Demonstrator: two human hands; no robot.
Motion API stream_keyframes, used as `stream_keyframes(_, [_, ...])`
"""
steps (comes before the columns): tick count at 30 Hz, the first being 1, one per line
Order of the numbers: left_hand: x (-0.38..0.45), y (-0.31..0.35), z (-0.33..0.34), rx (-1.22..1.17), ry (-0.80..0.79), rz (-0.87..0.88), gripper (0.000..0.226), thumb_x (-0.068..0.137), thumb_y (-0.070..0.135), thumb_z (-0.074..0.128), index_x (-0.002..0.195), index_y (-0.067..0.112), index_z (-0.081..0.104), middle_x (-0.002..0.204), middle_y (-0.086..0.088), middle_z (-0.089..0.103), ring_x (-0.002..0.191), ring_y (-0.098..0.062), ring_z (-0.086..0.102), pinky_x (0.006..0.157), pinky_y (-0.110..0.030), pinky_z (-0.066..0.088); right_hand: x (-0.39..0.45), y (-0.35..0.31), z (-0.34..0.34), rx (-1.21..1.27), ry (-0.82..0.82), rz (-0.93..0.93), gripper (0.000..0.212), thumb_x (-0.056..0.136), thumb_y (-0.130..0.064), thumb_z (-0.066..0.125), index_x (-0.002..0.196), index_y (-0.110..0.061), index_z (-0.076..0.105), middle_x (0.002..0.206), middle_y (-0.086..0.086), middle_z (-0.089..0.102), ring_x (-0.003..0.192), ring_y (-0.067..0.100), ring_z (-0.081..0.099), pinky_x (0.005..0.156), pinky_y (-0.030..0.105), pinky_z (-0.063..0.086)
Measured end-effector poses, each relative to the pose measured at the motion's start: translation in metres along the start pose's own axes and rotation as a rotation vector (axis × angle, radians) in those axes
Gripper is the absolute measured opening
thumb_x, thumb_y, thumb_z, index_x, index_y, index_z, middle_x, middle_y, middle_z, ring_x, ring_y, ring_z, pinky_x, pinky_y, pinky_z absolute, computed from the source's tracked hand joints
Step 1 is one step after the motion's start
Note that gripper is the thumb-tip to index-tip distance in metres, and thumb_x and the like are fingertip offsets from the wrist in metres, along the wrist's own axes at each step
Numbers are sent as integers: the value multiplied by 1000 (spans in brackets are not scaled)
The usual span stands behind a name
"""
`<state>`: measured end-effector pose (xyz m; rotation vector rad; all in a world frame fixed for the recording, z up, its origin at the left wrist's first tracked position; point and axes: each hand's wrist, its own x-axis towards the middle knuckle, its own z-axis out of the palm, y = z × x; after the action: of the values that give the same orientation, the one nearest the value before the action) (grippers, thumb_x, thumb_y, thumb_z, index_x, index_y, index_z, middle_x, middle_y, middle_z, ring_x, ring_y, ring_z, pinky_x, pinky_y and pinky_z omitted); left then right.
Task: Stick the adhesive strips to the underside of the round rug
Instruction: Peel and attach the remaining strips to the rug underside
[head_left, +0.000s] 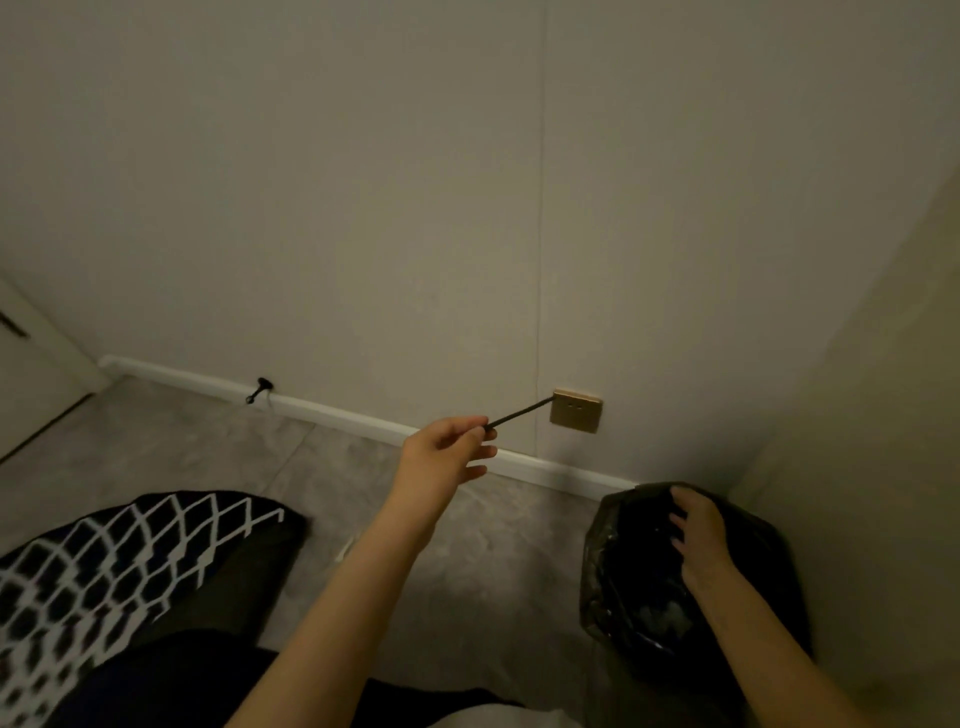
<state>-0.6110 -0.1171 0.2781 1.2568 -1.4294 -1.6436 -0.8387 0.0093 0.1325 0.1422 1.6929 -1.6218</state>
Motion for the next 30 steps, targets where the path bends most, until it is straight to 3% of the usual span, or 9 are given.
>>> stream_keyframes(2, [-3, 3, -13, -20, 36, 12, 19, 95, 7, 51, 109, 5, 64, 95, -7, 69, 83, -15, 67, 72, -25, 57, -21, -12, 30, -10, -63, -118, 32, 98, -18, 43, 125, -4, 52, 125, 15, 55, 104, 27, 55, 88, 37, 45])
stream_keyframes(5, [-9, 11, -51, -48, 146, 37, 21, 96, 7, 50, 111, 5, 64, 102, -9, 69, 88, -16, 67, 72, -25, 57, -68, -27, 101, -70, -363, -147, 25, 99, -22, 42, 113, -6, 56, 112, 18, 59, 86, 25, 59, 70, 33, 49])
stream_keyframes(11, [-44, 15, -165, -98, 424, 161, 19, 95, 7, 49, 106, 11, 64, 97, -6, 69, 84, -11, 67, 64, -17, 55, -183, -10, 254, -228, -952, -100, 50, 98, -47, 29, 114, -8, 56, 90, 12, 64, 69, 22, 61, 53, 31, 50])
stream_keyframes(15, [-71, 2, -233, -98, 601, 189, 20, 95, 5, 50, 106, 12, 64, 95, -3, 69, 84, -10, 67, 72, -20, 56, -244, 18, 322, -251, -1188, -62, 49, 95, -51, 30, 108, -11, 55, 87, 12, 63, 67, 19, 61, 51, 29, 51])
stream_keyframes(19, [-104, -27, -304, -95, 833, 187, 22, 93, 2, 52, 105, 15, 64, 95, 1, 68, 89, -11, 66, 72, -17, 56, -294, 70, 387, -448, -1270, -47, 36, 96, -44, 41, 103, -11, 55, 88, 10, 62, 67, 16, 62, 50, 27, 51])
stream_keyframes(21, [-121, -44, -337, -54, 929, 167, 23, 92, 1, 54, 104, 17, 64, 94, 4, 66, 87, -7, 65, 70, -14, 55, -313, 108, 418, -548, -1279, 16, 36, 95, -43, 46, 108, -11, 54, 95, 10, 62, 76, 19, 64, 53, 28, 52])
stream_keyframes(25, [-140, -80, -393, 1, 1005, 79, 25, 90, 1, 57, 105, 20, 63, 98, 9, 63, 88, -2, 64, 75, -16, 55, -336, 178, 471, -656, -1282, 116, 32, 93, -30, 54, 119, -11, 54, 112, 13, 61, 89, 20, 64, 59, 29, 53])
stream_keyframes(28, [-143, -110, -424, 24, 1029, 4, 28, 89, 6, 59, 104, 30, 61, 100, 11, 62, 94, -5, 63, 82, -22, 55, -343, 220, 503, -703, -1245, 125, 22, 94, -14, 53, 116, -11, 52, 108, 9, 60, 92, 18, 63, 68, 30, 54])
stream_keyframes(30, [-137, -133, -446, 8, 1033, -50, 29, 89, 8, 60, 103, 33, 60, 102, 12, 61, 97, -5, 62, 84, -24, 54, -343, 246, 523, -741, -1247, 129, 23, 93, -12, 54, 116, -12, 53, 110, 7, 60, 96, 18, 62, 74, 31, 54])
